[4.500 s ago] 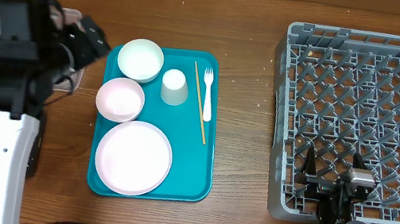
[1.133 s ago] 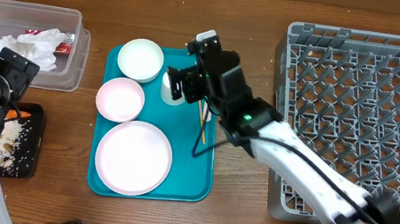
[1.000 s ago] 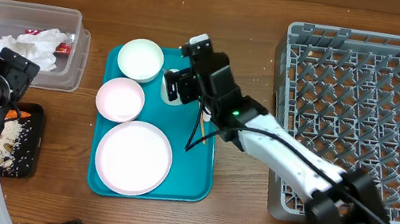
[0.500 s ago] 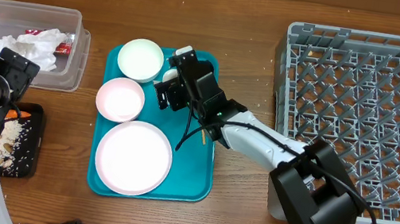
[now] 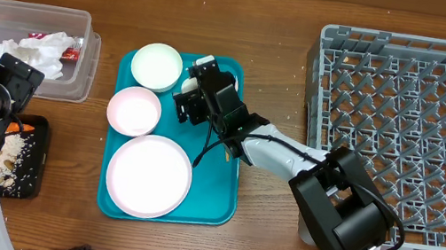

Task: Sort waste into correct bins and load items into the dishwasher
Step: 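Move the right gripper over the teal tray toward the white plate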

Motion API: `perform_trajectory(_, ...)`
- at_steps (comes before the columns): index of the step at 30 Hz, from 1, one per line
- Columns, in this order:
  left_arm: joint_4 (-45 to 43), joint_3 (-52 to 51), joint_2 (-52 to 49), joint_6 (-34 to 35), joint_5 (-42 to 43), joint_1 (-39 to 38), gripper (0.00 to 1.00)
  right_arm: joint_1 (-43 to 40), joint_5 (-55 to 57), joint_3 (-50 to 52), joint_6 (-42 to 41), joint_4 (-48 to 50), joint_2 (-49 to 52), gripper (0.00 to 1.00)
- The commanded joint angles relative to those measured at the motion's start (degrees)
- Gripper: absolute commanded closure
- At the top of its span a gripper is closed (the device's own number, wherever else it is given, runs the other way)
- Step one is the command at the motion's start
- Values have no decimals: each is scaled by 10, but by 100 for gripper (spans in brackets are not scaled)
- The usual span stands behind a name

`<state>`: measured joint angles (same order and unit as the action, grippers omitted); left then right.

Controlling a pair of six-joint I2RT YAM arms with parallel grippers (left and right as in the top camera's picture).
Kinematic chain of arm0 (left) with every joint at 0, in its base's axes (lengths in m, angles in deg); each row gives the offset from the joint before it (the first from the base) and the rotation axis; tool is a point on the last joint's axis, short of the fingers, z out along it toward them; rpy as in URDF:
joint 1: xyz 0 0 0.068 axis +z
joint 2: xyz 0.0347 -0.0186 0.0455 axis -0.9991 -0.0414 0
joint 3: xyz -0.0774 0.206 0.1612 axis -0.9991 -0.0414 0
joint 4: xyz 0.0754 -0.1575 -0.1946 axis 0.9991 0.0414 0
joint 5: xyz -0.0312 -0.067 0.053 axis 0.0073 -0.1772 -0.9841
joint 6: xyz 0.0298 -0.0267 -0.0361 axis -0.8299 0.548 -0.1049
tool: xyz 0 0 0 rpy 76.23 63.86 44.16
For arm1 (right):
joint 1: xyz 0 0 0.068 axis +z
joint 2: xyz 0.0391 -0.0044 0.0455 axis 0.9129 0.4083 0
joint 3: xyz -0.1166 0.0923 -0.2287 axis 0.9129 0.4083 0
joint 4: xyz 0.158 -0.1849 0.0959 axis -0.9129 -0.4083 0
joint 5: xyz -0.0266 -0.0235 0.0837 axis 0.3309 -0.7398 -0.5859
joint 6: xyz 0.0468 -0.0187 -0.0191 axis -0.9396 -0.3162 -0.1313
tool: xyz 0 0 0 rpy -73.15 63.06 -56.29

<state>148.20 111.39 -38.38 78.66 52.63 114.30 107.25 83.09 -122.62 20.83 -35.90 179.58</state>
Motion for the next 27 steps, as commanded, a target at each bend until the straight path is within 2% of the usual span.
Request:
perform_trajectory(1, -1, 5, 0, 5, -4, 1, 0, 3, 7, -14, -20, 11, 3, 18)
perform_trajectory(6, -1, 5, 0, 5, -4, 1, 0, 3, 7, -14, -20, 14, 3, 21)
perform_trajectory(9, -1, 5, 0, 5, -4, 0, 0, 3, 7, -14, -20, 19, 2, 29)
perform_trajectory(14, -1, 5, 0, 5, -4, 0, 0, 3, 7, -14, -33, 17, -12, 29)
perform_trajectory(17, -1, 5, 0, 5, -4, 0, 0, 3, 7, -14, -34, -5, -53, 34)
perform_trajectory(21, -1, 5, 0, 5, -4, 0, 0, 0, 26, -14, -35, -29, -110, 34)
perform_trajectory(24, -1, 5, 0, 5, -4, 0, 0, -17, 102, -14, -34, -64, -183, 32)
perform_trajectory(27, -1, 5, 0, 5, -4, 0, 0, -64, 167, -14, -32, -121, -264, 25)
